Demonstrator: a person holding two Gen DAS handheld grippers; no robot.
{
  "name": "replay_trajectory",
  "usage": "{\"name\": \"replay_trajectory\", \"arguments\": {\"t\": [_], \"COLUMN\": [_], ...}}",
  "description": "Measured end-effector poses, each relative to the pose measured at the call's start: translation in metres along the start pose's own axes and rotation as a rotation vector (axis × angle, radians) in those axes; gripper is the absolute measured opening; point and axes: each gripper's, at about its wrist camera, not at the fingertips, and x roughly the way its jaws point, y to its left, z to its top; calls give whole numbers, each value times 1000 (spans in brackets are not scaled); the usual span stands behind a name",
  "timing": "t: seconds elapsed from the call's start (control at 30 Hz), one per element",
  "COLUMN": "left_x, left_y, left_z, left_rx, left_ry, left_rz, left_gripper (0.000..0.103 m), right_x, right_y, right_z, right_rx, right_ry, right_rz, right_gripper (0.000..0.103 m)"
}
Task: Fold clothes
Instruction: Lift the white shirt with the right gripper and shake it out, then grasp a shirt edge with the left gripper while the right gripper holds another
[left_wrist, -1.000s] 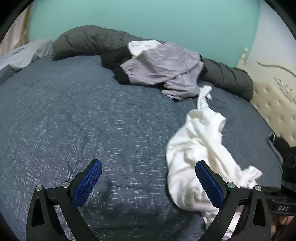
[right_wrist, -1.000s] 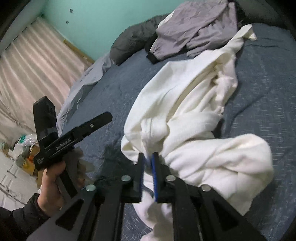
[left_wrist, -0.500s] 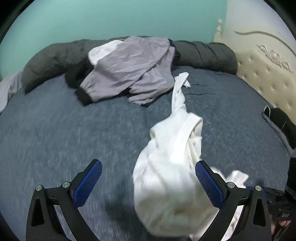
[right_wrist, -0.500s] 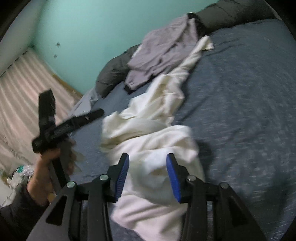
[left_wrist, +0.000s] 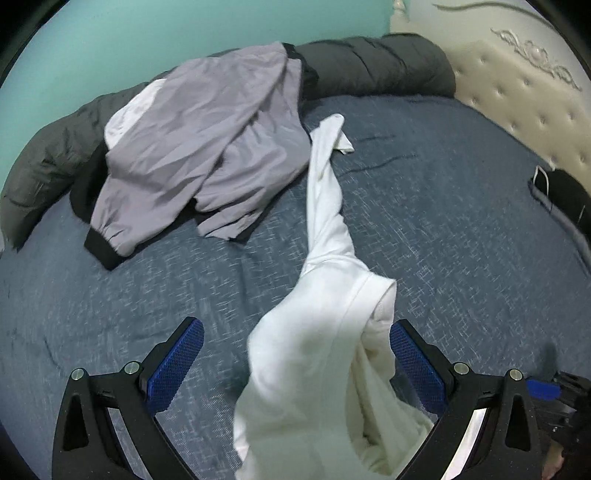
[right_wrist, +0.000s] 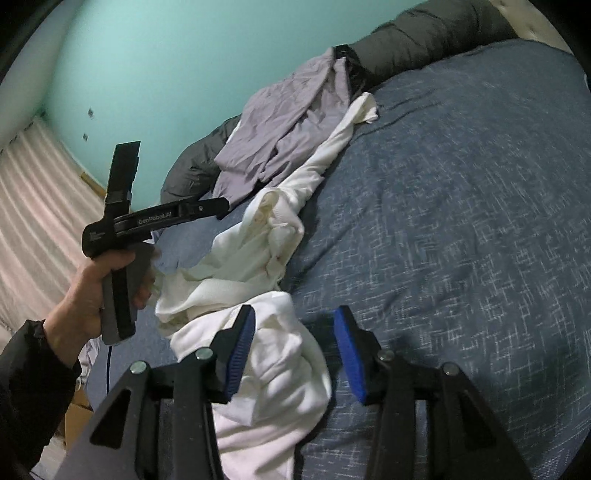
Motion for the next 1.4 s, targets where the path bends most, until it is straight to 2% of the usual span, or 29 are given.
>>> {"name": "replay_trajectory", "arguments": {"t": [0.07, 0.17, 0.3, 0.43, 0.53, 0.57, 0.6, 0.63, 0.67, 0.7, 0.87, 0.93, 0.97, 1.0, 1.07, 1.23, 1.4], "left_x": [4, 10, 14, 5, 12, 16, 20, 24, 28, 32, 43, 46, 46, 47, 48, 46, 14], "left_y": [-8, -20, -30, -34, -36, -36, -36, -36, -34, -33, -34, -36, -38, -39, -39, -32, -13], "left_z": [3, 6, 11, 20, 25, 25, 24, 24, 22, 21, 16, 14, 13, 12, 11, 10, 13], "left_rx": [32, 93, 153, 194, 220, 226, 229, 231, 226, 223, 231, 240, 249, 257, 262, 256, 209], "left_ry": [4, 6, 19, -17, 6, 18, 30, 43, 60, 70, 90, 89, 85, 81, 86, 85, 0], "left_rz": [-10, 31, 31, 24, 17, 20, 12, 2, -17, -23, -31, -33, -28, -23, -24, -21, -12], "left_gripper": [103, 103, 102, 102, 99, 93, 80, 73, 58, 53, 53, 41, 27, 20, 12, 7, 4], "right_x": [-1, -1, 0, 1, 1, 1, 0, 0, -1, -1, 0, 1, 1, 1, 1, 2, 3], "right_y": [-3, -7, -10, -10, -11, -12, -13, -13, -14, -14, -16, -16, -17, -16, -15, -15, -12], "right_z": [1, 3, 3, 1, 1, 1, 2, 2, 2, 2, 2, 1, 1, 1, 1, 0, 1], "right_rx": [6, 20, 35, 47, 57, 60, 63, 67, 70, 72, 84, 88, 88, 88, 88, 91, 84], "right_ry": [-4, -5, -4, -2, -2, -2, -3, -5, -7, -9, -5, -2, 0, 0, 1, 2, 2], "right_rz": [-3, 0, 5, 11, 13, 13, 14, 14, 15, 15, 17, 19, 20, 20, 22, 23, 21], "right_gripper": [45, 45, 45, 45, 45, 45, 45, 45, 45, 45, 45, 45, 45, 45, 45, 45, 46]}}
